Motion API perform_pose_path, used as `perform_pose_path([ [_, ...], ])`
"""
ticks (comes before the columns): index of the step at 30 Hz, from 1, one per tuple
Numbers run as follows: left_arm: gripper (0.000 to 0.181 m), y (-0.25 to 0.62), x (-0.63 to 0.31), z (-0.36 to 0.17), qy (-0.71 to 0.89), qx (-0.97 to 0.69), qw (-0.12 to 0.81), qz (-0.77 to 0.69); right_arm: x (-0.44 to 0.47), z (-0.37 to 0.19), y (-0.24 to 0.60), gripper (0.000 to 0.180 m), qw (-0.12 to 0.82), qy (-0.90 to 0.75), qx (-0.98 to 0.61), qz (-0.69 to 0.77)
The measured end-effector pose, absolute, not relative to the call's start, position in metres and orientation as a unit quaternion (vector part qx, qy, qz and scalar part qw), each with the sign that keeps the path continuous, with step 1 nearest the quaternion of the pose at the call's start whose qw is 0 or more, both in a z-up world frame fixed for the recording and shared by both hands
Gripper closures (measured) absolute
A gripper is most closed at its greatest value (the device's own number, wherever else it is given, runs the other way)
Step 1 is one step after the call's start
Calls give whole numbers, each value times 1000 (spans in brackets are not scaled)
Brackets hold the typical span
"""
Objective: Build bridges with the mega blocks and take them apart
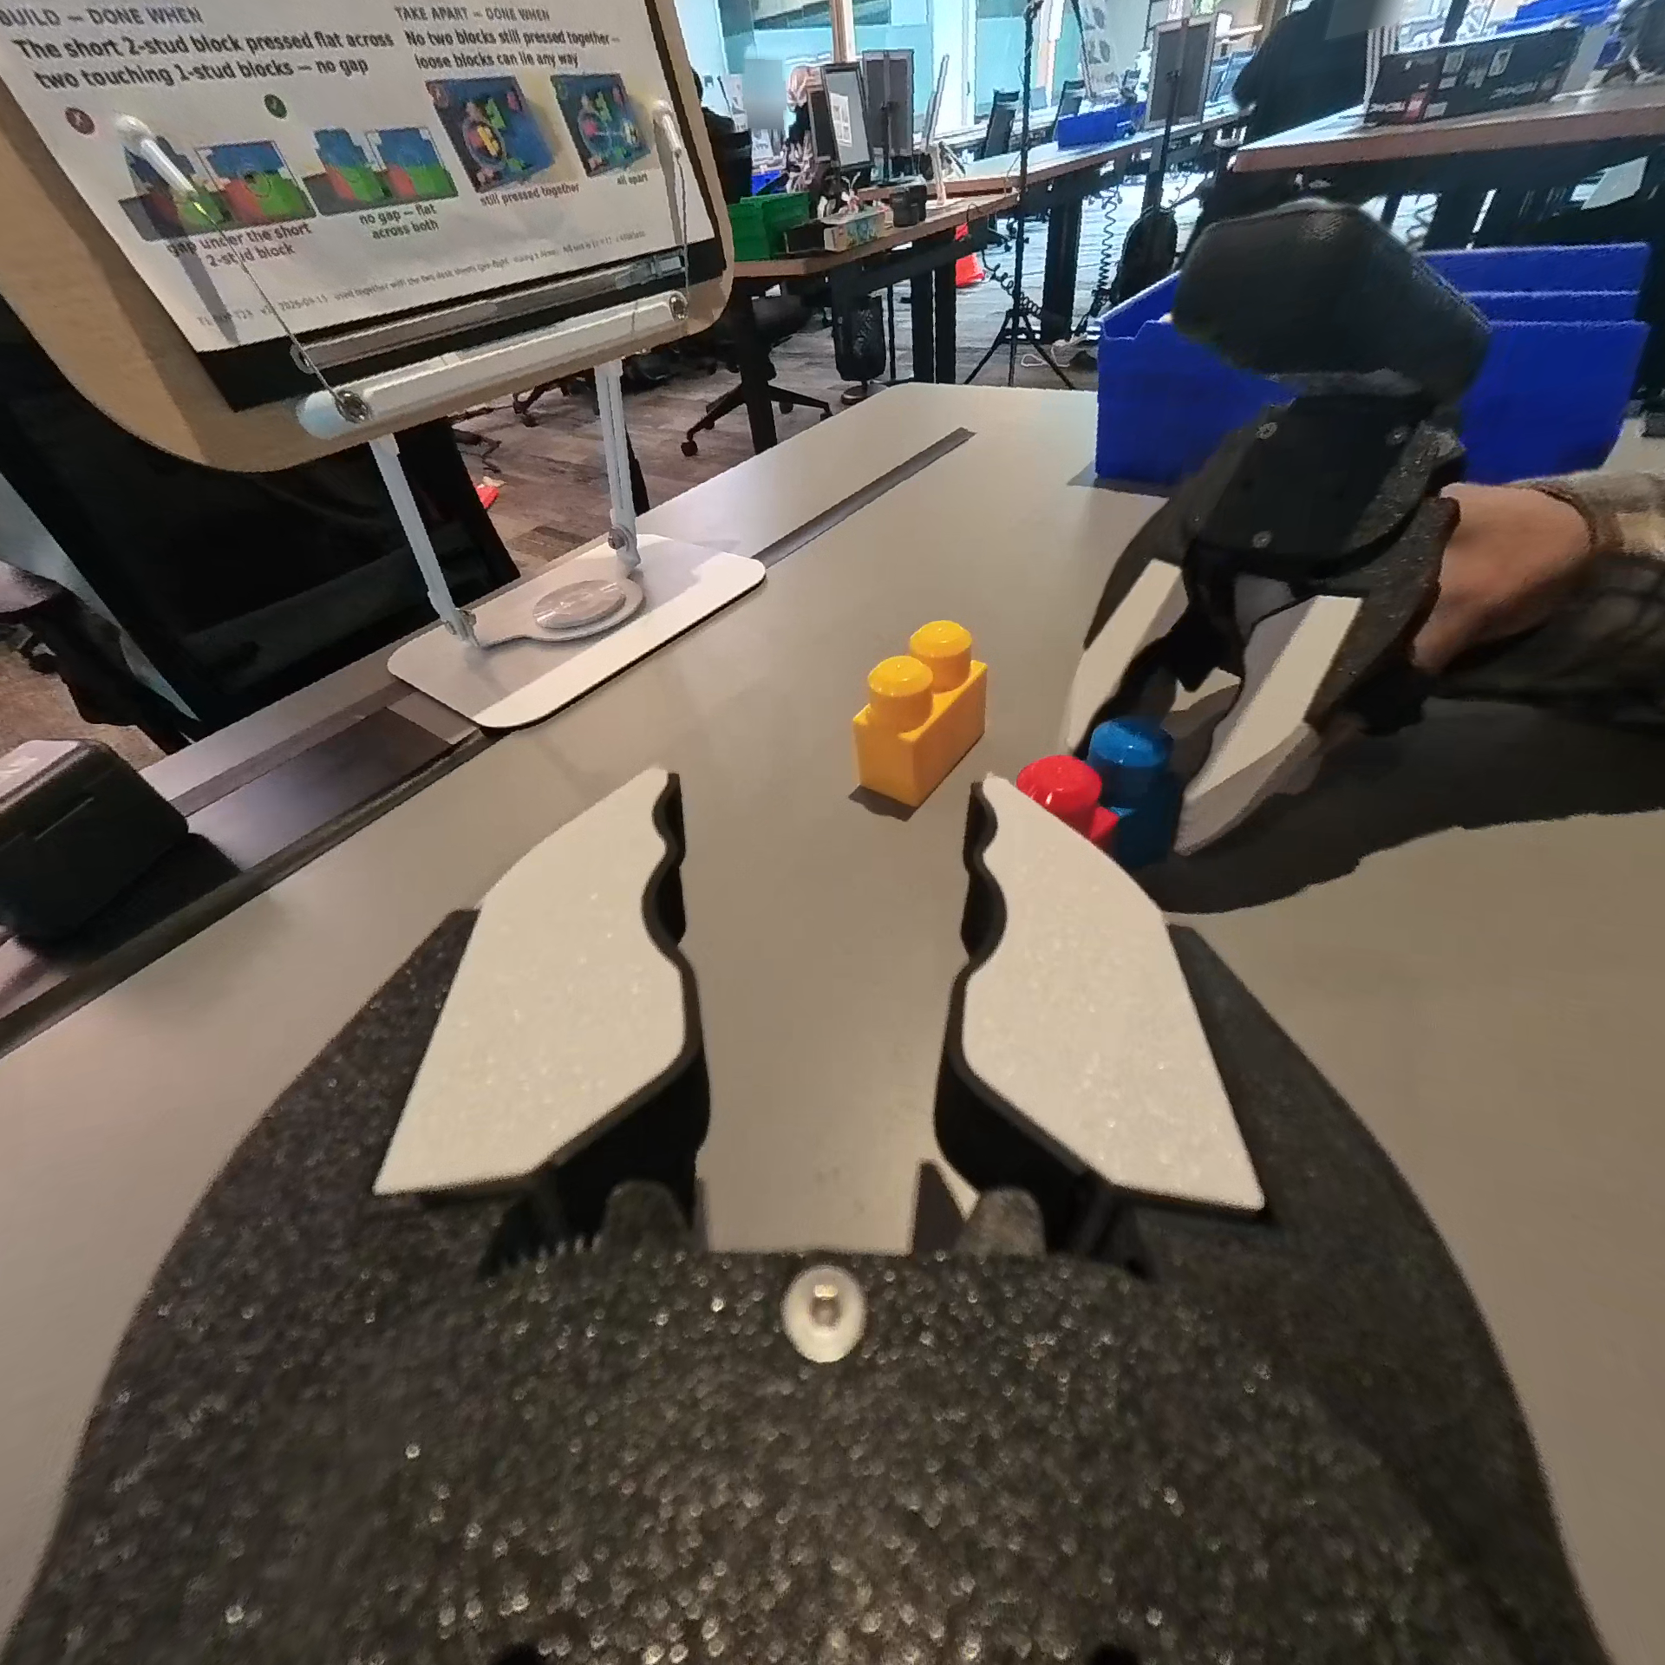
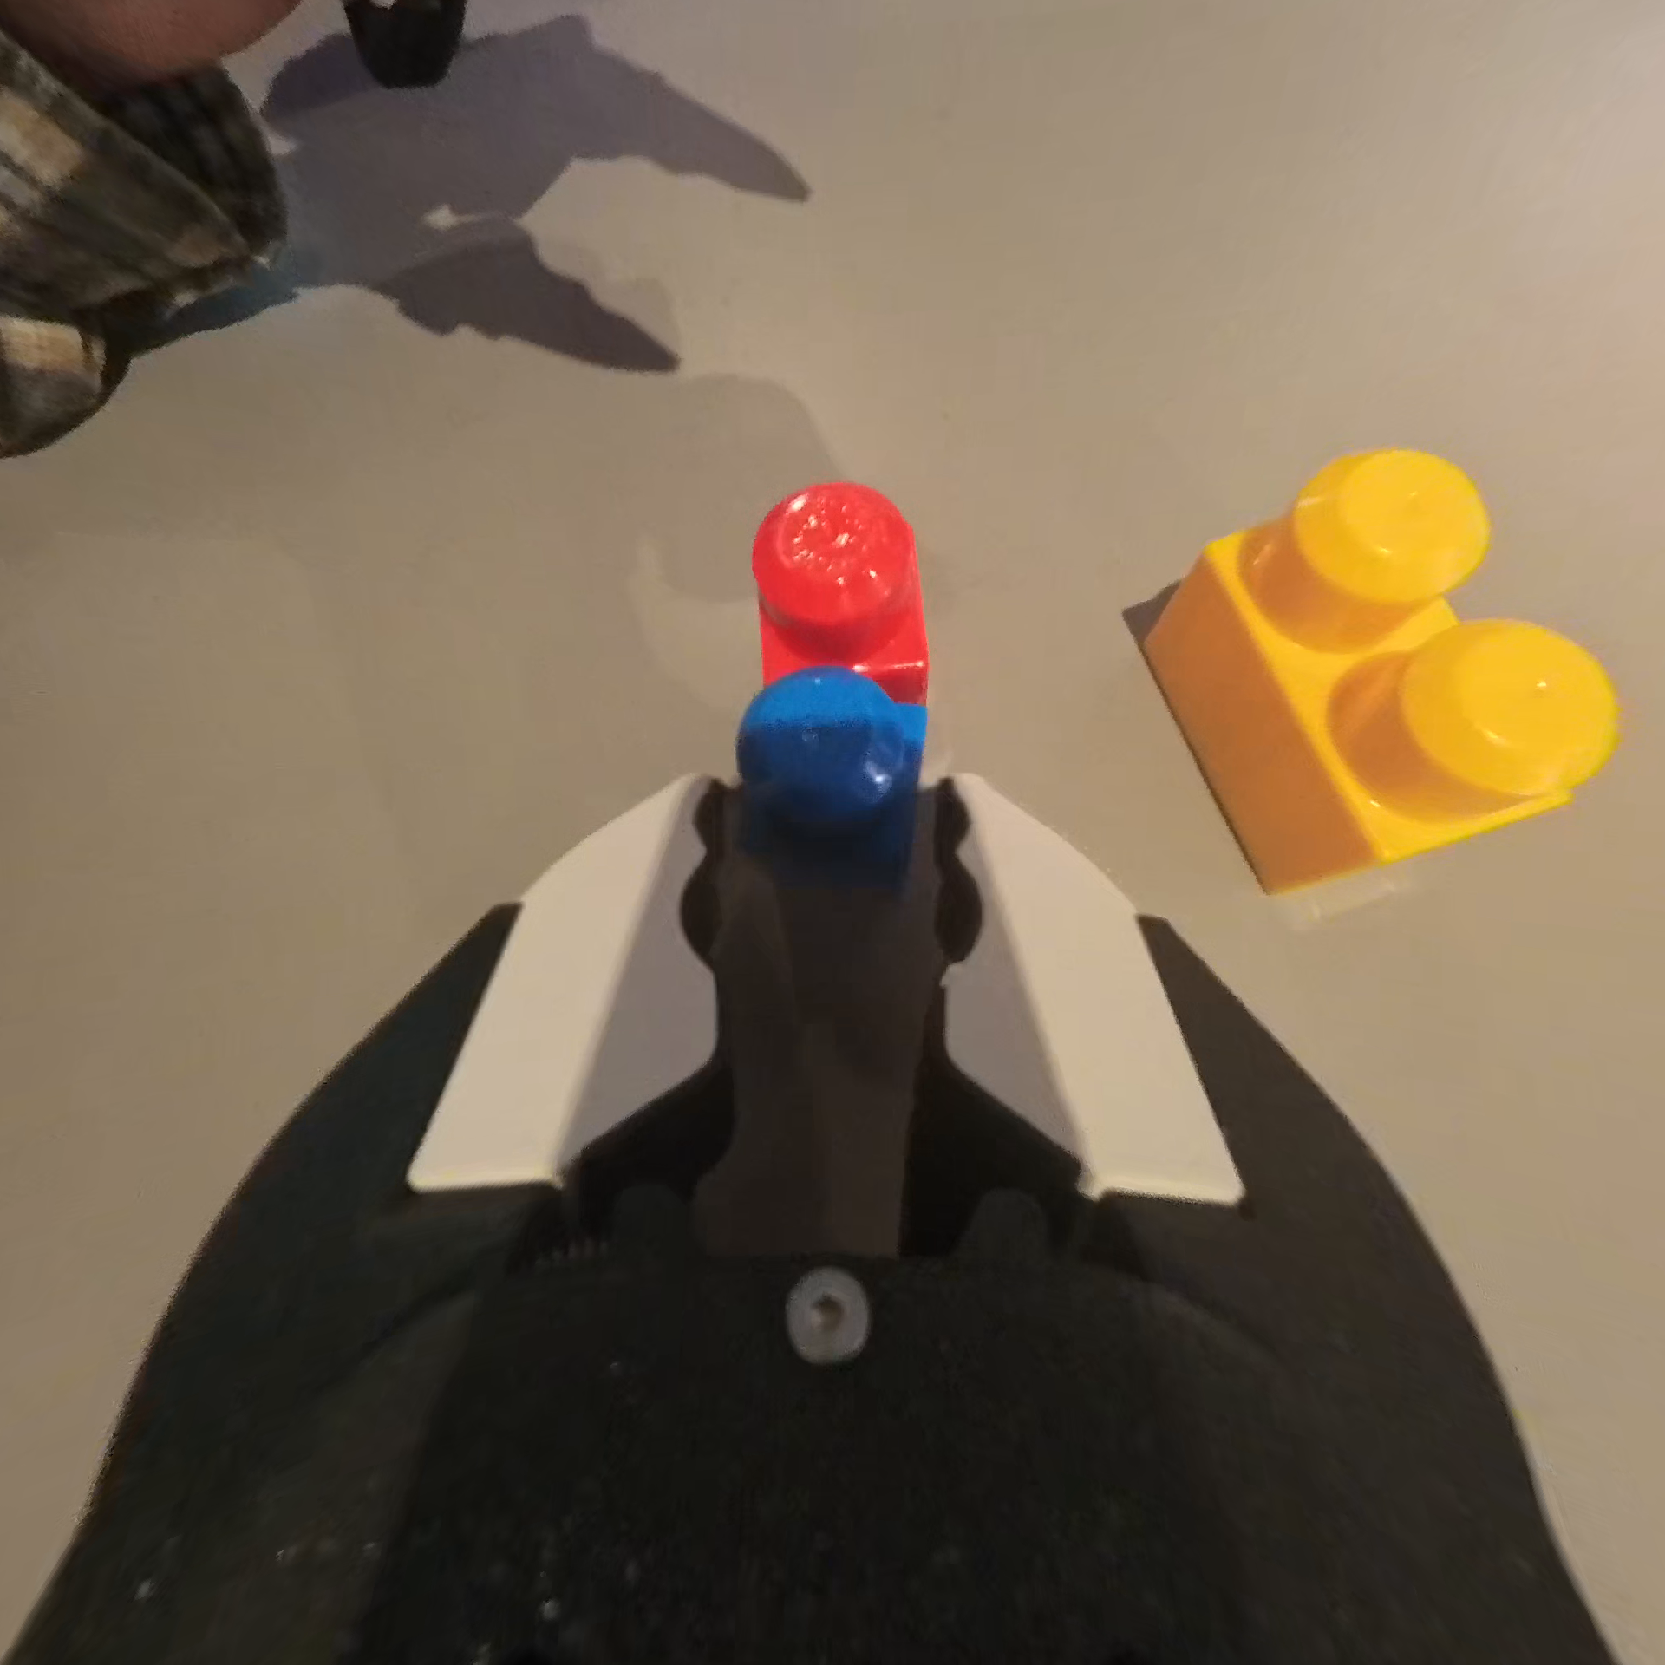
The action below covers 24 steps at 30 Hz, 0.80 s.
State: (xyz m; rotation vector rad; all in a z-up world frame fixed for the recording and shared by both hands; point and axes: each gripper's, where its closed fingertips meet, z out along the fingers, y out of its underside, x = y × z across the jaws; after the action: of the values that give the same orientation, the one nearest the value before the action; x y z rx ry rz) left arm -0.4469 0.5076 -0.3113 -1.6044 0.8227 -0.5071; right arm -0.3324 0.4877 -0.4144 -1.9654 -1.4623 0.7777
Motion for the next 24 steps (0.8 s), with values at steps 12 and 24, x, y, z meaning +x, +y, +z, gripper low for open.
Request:
perform_pose_path([
  [12, 121, 508, -448, -310, 352, -691, 593, -217, -321, -410, 472, 143, 298, -462, -798, 247],
  [24, 121, 508, -449, -311, 348, -692, 591, -223, -320, -381, 470, 109, 323, -468, -795, 213],
])
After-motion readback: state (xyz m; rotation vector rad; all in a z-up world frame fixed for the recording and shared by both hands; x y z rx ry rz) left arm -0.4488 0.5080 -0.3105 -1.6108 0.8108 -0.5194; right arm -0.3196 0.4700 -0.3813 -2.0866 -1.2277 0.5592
